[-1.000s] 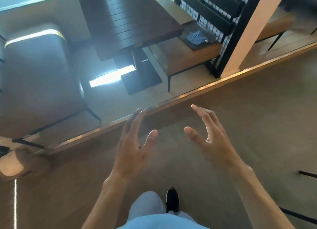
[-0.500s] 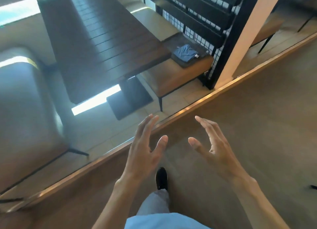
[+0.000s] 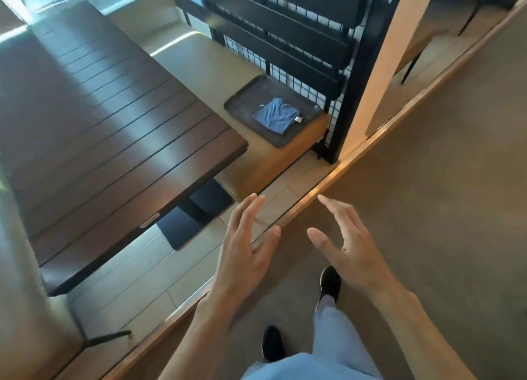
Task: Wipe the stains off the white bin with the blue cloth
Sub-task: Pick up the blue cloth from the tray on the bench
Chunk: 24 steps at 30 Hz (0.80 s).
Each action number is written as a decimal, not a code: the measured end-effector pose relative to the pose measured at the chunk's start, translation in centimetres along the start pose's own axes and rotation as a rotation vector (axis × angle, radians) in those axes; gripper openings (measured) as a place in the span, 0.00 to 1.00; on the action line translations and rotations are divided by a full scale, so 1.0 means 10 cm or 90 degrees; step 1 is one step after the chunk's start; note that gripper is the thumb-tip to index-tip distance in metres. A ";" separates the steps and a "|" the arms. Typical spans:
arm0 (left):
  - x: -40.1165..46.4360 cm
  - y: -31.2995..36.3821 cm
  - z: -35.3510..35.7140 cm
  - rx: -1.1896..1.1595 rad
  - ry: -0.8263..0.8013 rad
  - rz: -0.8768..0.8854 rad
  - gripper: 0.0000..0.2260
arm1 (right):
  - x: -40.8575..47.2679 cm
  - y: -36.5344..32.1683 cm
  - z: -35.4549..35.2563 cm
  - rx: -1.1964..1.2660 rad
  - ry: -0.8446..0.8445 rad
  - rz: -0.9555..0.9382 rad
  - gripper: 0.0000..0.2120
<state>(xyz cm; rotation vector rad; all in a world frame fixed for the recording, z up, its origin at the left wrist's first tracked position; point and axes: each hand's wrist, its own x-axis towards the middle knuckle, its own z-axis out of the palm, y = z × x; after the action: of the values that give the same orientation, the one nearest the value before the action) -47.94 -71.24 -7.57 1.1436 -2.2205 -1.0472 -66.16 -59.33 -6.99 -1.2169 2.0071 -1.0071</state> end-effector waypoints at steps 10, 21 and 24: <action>1.63 0.49 0.85 -0.011 0.013 -0.065 0.27 | 1.75 0.61 -1.09 -0.020 -0.059 -0.009 0.33; 3.19 0.50 1.28 -0.039 0.074 -0.155 0.24 | 3.58 0.93 -1.62 -0.059 -0.140 -0.014 0.30; 3.61 0.32 1.27 -0.008 0.099 -0.174 0.24 | 4.07 0.95 -1.51 -0.063 -0.157 -0.012 0.30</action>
<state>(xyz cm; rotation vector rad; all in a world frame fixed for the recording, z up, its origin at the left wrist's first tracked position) -78.30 -94.30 -11.81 1.5010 -1.9734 -1.0346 -99.32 -88.75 -10.32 -1.3441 1.8725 -0.7333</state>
